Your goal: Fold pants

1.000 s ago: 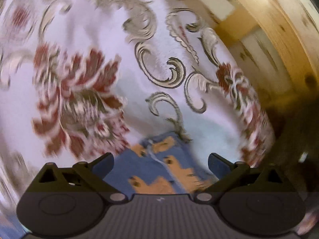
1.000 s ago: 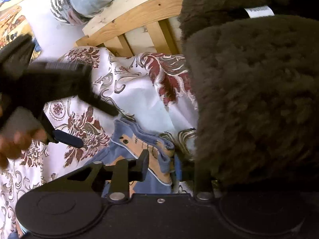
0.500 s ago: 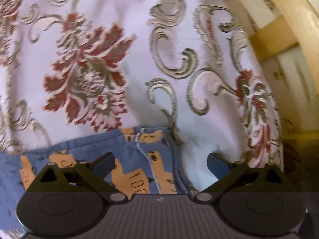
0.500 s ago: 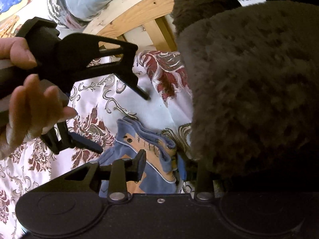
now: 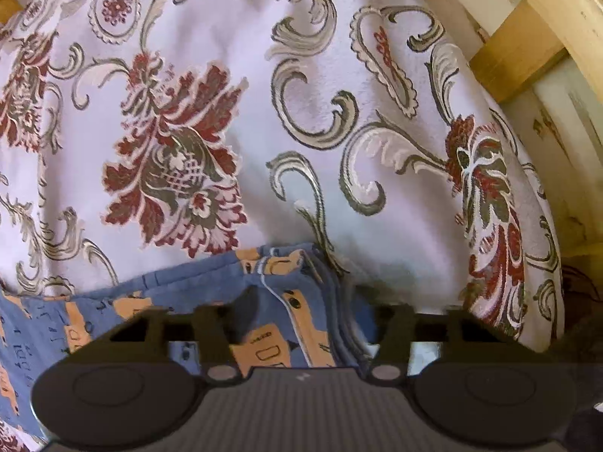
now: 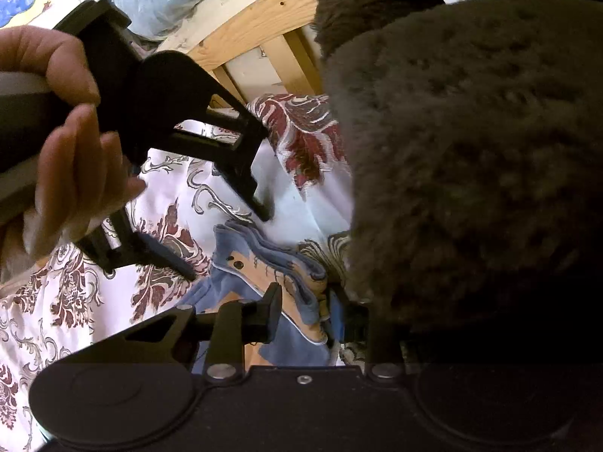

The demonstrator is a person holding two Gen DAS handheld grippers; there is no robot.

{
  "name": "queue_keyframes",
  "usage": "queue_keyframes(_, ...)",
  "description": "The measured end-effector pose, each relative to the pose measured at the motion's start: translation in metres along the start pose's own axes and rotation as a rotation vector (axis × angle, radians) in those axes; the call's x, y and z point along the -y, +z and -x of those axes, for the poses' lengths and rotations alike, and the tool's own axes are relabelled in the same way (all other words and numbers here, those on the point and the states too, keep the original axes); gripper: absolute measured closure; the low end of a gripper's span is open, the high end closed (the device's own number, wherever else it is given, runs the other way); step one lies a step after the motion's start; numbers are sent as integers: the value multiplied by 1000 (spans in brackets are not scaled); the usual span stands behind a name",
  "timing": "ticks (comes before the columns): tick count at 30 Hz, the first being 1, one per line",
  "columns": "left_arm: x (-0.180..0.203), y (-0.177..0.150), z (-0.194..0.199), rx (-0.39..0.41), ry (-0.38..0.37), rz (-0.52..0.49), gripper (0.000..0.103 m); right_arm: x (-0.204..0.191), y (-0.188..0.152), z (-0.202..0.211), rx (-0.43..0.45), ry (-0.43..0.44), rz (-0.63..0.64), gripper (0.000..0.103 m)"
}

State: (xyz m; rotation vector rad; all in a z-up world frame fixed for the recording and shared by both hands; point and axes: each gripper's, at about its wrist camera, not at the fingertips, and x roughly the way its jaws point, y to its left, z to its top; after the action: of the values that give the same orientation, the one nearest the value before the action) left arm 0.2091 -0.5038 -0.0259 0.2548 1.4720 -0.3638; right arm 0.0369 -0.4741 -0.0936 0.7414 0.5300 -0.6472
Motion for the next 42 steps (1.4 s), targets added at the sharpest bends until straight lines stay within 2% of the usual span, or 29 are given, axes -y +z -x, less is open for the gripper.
queue_keyframes(2, -9, 7, -7, -6, -8, 12, 59, 2, 0, -1, 0, 0, -2, 74)
queue_keyframes(9, 0, 7, -6, -11, -44, 31, 77, 1, -1, 0, 2, -2, 0, 75)
queue_keyframes(12, 1, 10, -7, 3, -46, 13, 86, 1, -2, 0, 2, -6, 2, 79)
queue_keyframes(14, 2, 9, -8, 10, -47, 0, 90, 2, -2, 0, 3, -7, -3, 86)
queue_keyframes(19, -3, 4, -2, 20, -84, -14, 93, 2, -2, 3, 9, 11, 3, 93)
queue_keyframes(26, -40, -7, 16, 44, -234, -23, 93, -6, -4, 18, 25, 52, 68, 93)
queue_keyframes(30, -74, -20, 29, 90, -358, -41, 94, -19, -9, 27, 29, 92, 159, 93)
queue_keyframes(36, -153, -46, 42, 170, -570, -32, 93, -56, -31, 53, 43, 181, 431, 93)
queue_keyframes(42, -241, -68, 26, 219, -679, 43, 93, -94, -61, 64, -8, 251, 694, 93)
